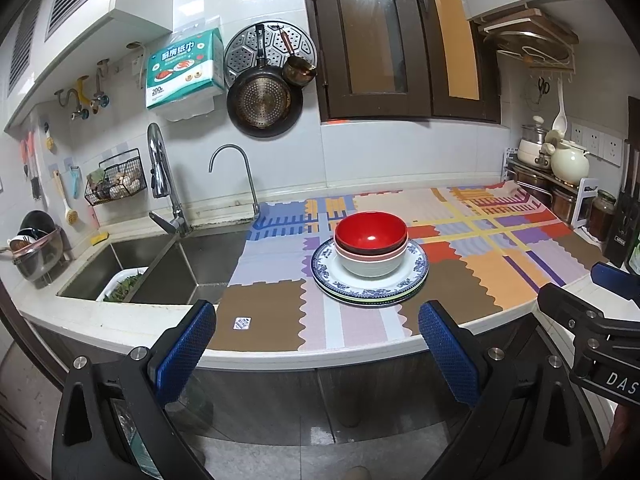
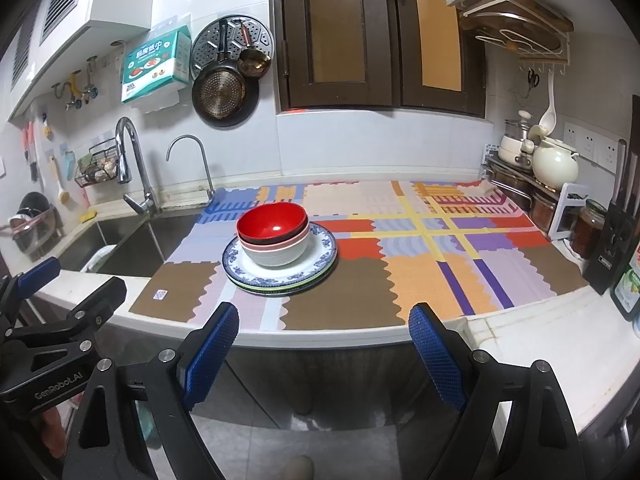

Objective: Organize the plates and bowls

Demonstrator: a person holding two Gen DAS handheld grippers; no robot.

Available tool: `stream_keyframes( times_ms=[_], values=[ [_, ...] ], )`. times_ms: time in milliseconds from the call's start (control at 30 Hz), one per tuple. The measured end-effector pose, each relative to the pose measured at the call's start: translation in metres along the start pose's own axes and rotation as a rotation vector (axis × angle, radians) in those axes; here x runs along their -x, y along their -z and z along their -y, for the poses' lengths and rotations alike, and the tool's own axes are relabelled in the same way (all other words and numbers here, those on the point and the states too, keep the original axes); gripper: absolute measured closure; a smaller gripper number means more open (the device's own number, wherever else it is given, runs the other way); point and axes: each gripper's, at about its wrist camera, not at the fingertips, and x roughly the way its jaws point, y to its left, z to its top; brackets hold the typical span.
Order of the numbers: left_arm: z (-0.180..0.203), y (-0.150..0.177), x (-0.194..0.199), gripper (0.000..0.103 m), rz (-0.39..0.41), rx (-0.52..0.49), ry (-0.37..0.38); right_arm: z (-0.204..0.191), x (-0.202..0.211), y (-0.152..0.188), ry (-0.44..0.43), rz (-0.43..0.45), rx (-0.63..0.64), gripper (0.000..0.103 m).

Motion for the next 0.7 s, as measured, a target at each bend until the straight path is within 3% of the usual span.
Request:
stream_keyframes(
  times_ms=[700],
  values=[
    [0.0010,-0.0016,-0.0049,0.000,-0.015,-0.003,0.017,0.0016,-0.0022,-0.0014,0.003,-0.006,-0.003,0.015]
  ],
)
